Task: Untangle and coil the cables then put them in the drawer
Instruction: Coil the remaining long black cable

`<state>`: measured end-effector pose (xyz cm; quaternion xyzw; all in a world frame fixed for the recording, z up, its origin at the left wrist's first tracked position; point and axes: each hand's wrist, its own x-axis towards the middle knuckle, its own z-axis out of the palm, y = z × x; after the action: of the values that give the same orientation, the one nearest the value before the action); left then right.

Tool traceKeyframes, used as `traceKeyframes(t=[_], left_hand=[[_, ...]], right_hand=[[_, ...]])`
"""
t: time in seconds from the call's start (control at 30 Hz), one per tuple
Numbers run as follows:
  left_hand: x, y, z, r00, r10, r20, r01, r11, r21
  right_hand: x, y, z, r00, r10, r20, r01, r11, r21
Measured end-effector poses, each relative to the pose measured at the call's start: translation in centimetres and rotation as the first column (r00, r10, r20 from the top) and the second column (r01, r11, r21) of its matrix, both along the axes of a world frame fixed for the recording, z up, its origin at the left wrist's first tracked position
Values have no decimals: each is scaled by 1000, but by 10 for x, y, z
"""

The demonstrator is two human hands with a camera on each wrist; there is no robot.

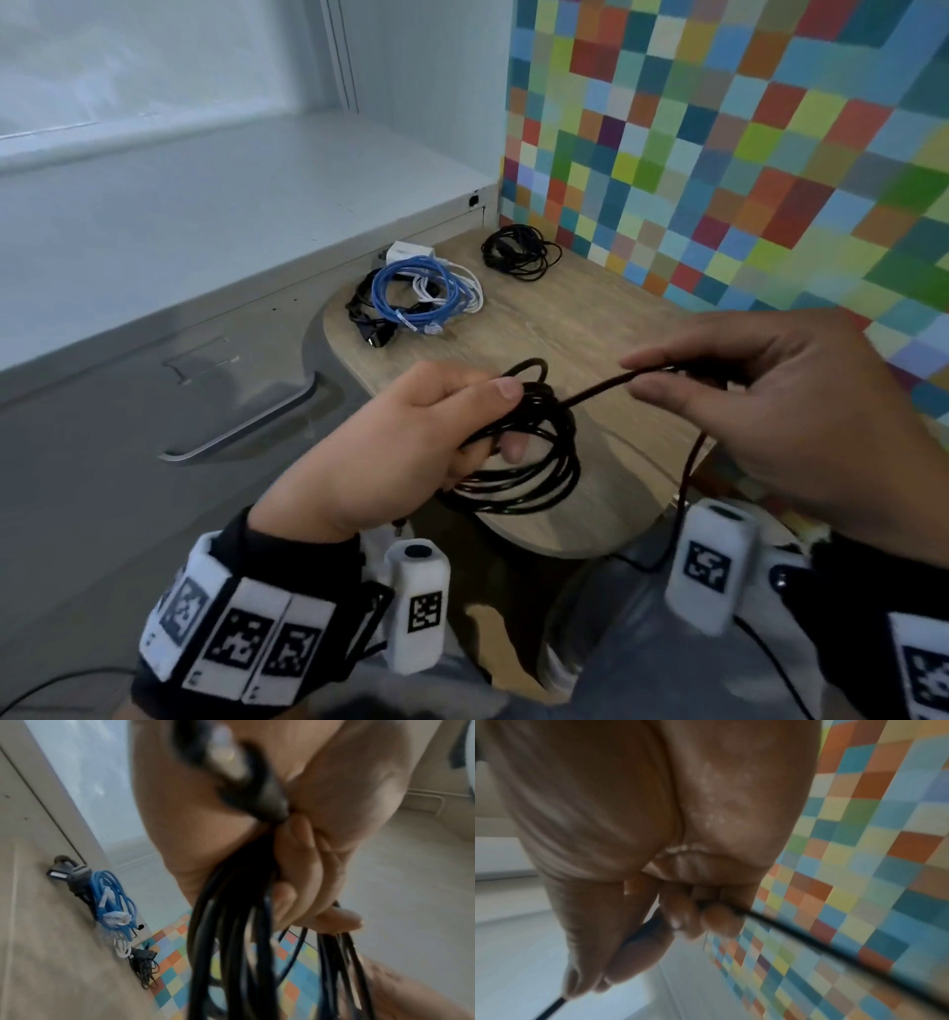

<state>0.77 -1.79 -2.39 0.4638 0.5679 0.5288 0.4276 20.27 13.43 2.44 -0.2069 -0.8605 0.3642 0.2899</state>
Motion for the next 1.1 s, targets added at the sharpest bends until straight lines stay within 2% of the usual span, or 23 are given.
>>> traceKeyframes(t=[0.07, 0.13, 0.2, 0.27, 0.37, 0.43, 0.47, 0.53, 0.6, 0.7, 0.77, 0.87, 0.93, 1.03, 1.1], left_hand=[[-4, -4, 0, 988, -19, 152, 19, 1000, 3], [-4, -4, -2, 955, -45, 293, 43, 999, 14], [1, -1, -5, 926, -104, 364, 101, 995, 28], [8, 3, -7, 898, -185, 400, 178, 983, 54], [18, 7, -7, 866, -236, 440, 218, 972, 91], [20, 9, -6, 874, -211, 437, 180, 977, 113], [19, 9, -4, 887, -177, 427, 139, 983, 119], [16, 9, -2, 914, -80, 398, 34, 992, 122], [14, 9, 0, 929, 7, 370, -55, 991, 121], [19, 11, 4, 919, 161, 360, -199, 977, 73], [23, 14, 5, 904, 278, 325, -300, 954, 19], [25, 20, 5, 893, 364, 265, -366, 930, -42], [22, 25, 1, 868, 401, 294, -396, 915, -80], [18, 31, -5, 857, 390, 336, -378, 920, -103], [19, 31, -6, 845, 414, 338, -404, 909, -103]], right_hand=[[6, 11, -4, 999, -46, -28, 47, 998, 48], [3, 20, -13, 985, -149, -82, 159, 979, 125], [-6, 23, -26, 965, -227, -135, 251, 945, 211], [-19, 17, -36, 950, -257, -175, 289, 939, 185], [-36, 3, -41, 964, -234, -130, 236, 972, 4], [-41, -3, -43, 987, -153, -53, 141, 974, -180], [-42, -4, -44, 995, -93, -33, 79, 950, -301], [-41, -3, -50, 999, 4, -43, -26, 853, -522], [-40, -3, -53, 995, 73, -66, -98, 794, -600], [-41, -6, -54, 967, 226, -116, -252, 797, -550], [-43, -9, -54, 956, 276, -102, -287, 802, -524], [-50, -15, -56, 988, 129, -89, -157, 820, -550], [-54, -19, -58, 996, 56, -65, -82, 845, -528], [-58, -25, -58, 999, -37, -20, 25, 907, -421], [-60, -31, -59, 989, -138, -55, 118, 953, -278]])
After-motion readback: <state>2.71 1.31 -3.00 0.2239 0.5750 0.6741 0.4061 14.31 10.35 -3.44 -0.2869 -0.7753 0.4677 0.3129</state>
